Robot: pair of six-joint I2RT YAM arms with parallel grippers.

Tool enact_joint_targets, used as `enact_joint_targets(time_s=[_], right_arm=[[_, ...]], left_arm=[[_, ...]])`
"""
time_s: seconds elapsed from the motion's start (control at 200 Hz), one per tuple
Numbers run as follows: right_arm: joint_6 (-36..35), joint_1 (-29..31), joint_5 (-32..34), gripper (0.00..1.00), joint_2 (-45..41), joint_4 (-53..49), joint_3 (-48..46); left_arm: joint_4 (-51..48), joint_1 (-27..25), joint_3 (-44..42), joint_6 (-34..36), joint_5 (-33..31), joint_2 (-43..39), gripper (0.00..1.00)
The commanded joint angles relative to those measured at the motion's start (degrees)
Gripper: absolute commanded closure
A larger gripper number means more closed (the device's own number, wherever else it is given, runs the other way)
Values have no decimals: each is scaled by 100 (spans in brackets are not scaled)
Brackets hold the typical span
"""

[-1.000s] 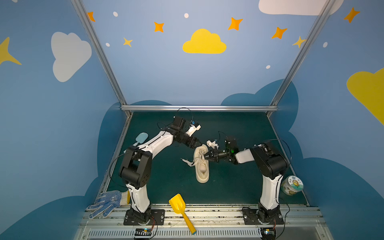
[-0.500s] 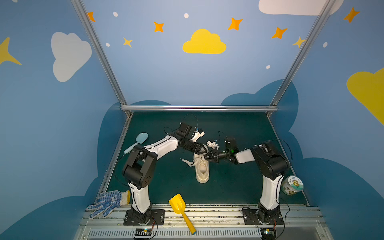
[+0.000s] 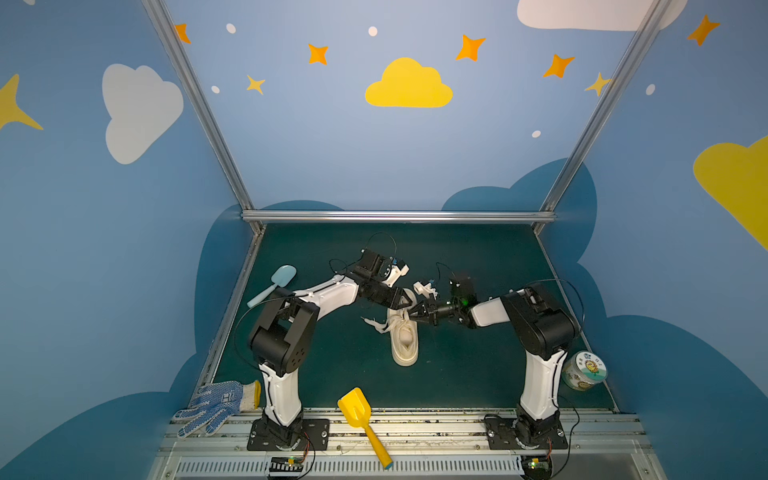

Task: Tie the shoes

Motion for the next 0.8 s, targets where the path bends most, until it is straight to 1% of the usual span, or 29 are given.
enact_joint_targets(time_s=[0.0, 0.05, 0.255, 0.436, 0.791], right_arm=[[-78, -18, -17, 100, -202, -75, 54], [-79, -19, -17, 100, -219, -93, 49], [-132, -64, -24, 100, -327, -146, -38], [-284, -138, -25, 100, -450, -361, -131], [-674, -303, -42, 100, -693, -902, -249]], left_arm=[[297, 1, -80, -116, 111, 87, 81], [348, 2, -102, -141, 94, 70, 86], [316, 60, -85, -148, 32, 0, 95], [263, 103, -67, -140, 64, -22, 97], [132, 155, -23, -58, 20, -144, 97]])
